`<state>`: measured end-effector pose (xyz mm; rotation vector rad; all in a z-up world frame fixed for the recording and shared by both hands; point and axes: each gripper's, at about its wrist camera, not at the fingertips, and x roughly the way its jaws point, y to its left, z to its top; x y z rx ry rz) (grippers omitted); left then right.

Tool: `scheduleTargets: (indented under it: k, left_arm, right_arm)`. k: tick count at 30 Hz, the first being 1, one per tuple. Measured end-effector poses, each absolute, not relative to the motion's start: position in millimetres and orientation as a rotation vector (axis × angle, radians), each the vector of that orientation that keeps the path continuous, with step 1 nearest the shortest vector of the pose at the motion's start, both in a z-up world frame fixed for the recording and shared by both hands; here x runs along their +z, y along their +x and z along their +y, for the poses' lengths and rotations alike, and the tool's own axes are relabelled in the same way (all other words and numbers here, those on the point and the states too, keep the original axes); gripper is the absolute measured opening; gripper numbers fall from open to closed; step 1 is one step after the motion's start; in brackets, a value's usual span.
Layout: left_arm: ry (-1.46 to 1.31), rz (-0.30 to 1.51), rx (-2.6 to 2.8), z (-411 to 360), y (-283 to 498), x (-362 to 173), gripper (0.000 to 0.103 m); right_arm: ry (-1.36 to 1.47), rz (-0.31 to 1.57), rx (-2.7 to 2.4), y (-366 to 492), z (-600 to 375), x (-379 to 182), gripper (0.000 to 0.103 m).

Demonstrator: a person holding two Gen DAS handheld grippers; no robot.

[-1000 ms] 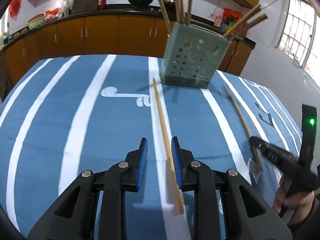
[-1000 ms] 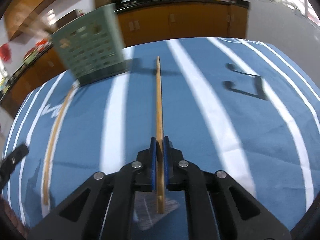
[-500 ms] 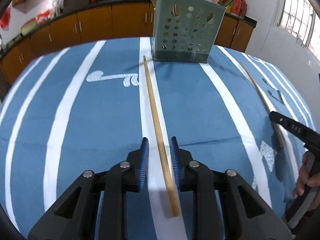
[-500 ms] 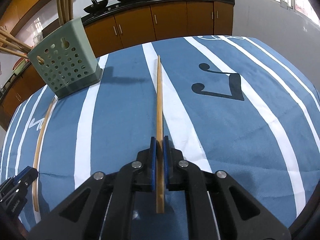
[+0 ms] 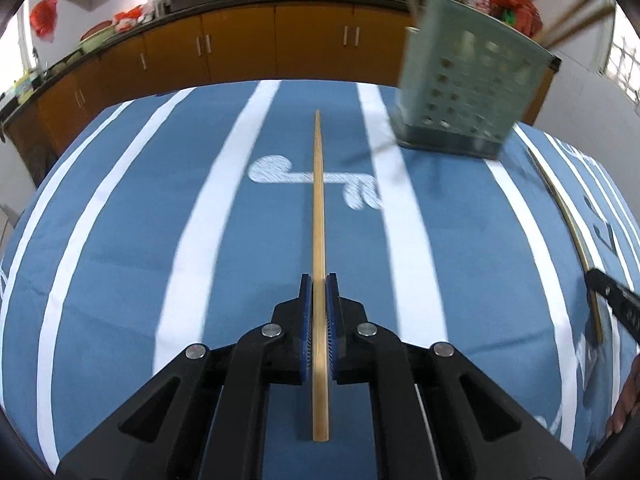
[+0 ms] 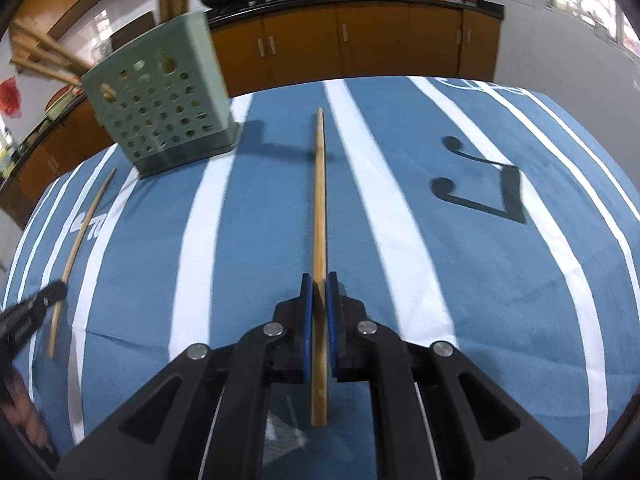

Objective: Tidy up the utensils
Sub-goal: 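Lift both held chopsticks upright and carry them above the green holder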

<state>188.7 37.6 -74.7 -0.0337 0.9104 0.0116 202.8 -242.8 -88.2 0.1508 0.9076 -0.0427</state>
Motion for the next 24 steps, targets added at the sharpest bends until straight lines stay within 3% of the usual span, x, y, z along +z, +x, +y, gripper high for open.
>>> scheduleTargets:
  k: [24]
  left_arm:
    - [-0.059,0.878,0.01,51,211,-76,0.009]
  right_arm:
    - [0.088,0.884,-0.003,234,-227,-89,0.009]
